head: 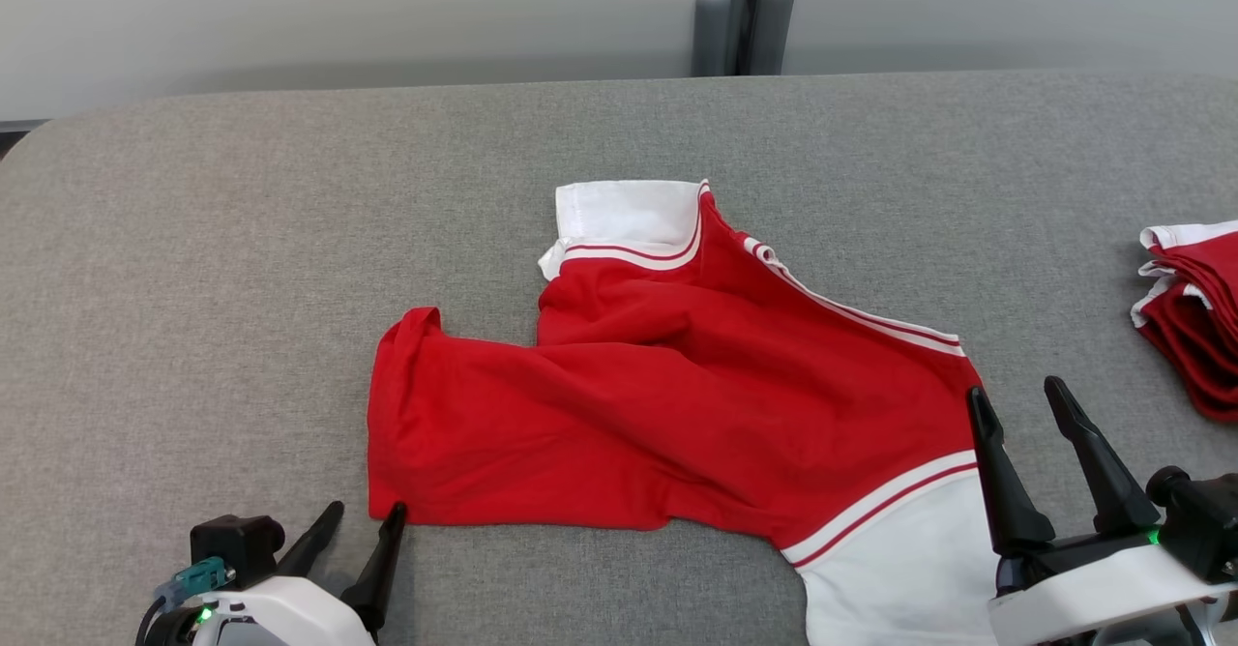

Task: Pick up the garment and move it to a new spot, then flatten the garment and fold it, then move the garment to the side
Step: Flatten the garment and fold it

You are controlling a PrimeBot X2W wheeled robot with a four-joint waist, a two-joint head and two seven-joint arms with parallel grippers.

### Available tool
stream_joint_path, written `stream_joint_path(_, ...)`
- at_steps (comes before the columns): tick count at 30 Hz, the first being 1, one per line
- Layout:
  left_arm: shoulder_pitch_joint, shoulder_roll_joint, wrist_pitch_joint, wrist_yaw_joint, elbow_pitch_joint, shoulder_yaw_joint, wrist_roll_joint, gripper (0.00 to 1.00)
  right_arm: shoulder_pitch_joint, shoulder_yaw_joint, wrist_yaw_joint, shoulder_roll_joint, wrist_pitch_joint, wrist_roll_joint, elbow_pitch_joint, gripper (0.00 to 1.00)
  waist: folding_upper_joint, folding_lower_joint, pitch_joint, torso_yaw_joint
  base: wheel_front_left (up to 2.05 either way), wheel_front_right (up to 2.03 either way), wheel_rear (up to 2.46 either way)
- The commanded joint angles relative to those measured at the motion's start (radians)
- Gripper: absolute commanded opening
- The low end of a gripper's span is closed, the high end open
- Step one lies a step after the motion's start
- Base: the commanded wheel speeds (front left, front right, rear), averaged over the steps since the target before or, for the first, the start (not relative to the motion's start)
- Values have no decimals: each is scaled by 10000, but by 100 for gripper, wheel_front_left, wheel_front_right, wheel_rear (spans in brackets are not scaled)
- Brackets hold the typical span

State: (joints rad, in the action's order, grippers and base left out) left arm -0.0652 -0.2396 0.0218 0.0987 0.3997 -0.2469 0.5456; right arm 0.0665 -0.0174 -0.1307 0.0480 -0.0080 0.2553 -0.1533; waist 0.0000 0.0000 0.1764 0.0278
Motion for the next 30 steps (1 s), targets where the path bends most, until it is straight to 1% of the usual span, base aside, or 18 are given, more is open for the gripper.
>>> stream_joint_path(1, -219, -50, 34, 54, 98, -15, 22, 100, -103, -15, -3, 55, -32, 85, 2, 100, 0, 0, 11, -25, 0, 0, 0)
stream_joint_path(6, -485, -58, -277, 151, 692, -314, 73, 100, -72, -3, -3, 55, -20, 178, 147, 100, 0, 0, 75, -105, 0, 0, 0)
stream_joint_path(7, -526, -78, -311, 156, 771, -399, 31, 60, -65, 10, -3, 55, -29, 185, 177, 100, 0, 0, 82, -122, 0, 0, 0)
stream_joint_path(8, -576, -138, -348, 145, 863, -500, -119, 42, -47, 35, -3, 55, -37, 188, 210, 100, 0, 0, 83, -140, 0, 0, 0)
stream_joint_path(9, -606, -193, -424, 78, 955, -607, -277, 11, -10, 61, -3, 53, -32, 229, 241, 100, 0, 0, 88, -157, 0, 0, 0)
stream_joint_path(10, -596, -160, -482, 60, 1039, -677, -307, 0, 32, 89, -3, 55, -22, 254, 266, 100, 0, 0, 97, -170, 0, 0, 0)
stream_joint_path(17, -699, -131, -386, 16, 1220, -897, -436, 0, 480, 317, -3, 55, 35, 369, 502, 100, 0, 0, 187, -229, 0, 0, 0)
stream_joint_path(22, -700, -113, -185, -61, 1190, -854, -392, 0, 1197, 409, -3, 55, 216, 462, 882, 100, 0, 0, 240, -236, 0, 0, 0)
stream_joint_path(27, -787, -117, -113, -121, 1234, -815, -330, 0, 1902, 171, -3, 53, 467, 586, 1508, 100, 0, 0, 325, -241, 0, 0, 0)
stream_joint_path(30, -847, -112, -73, -146, 1247, -793, -260, 0, 2028, 5, -3, 53, 582, 738, 1924, 100, 0, 0, 406, -275, 0, 0, 0)
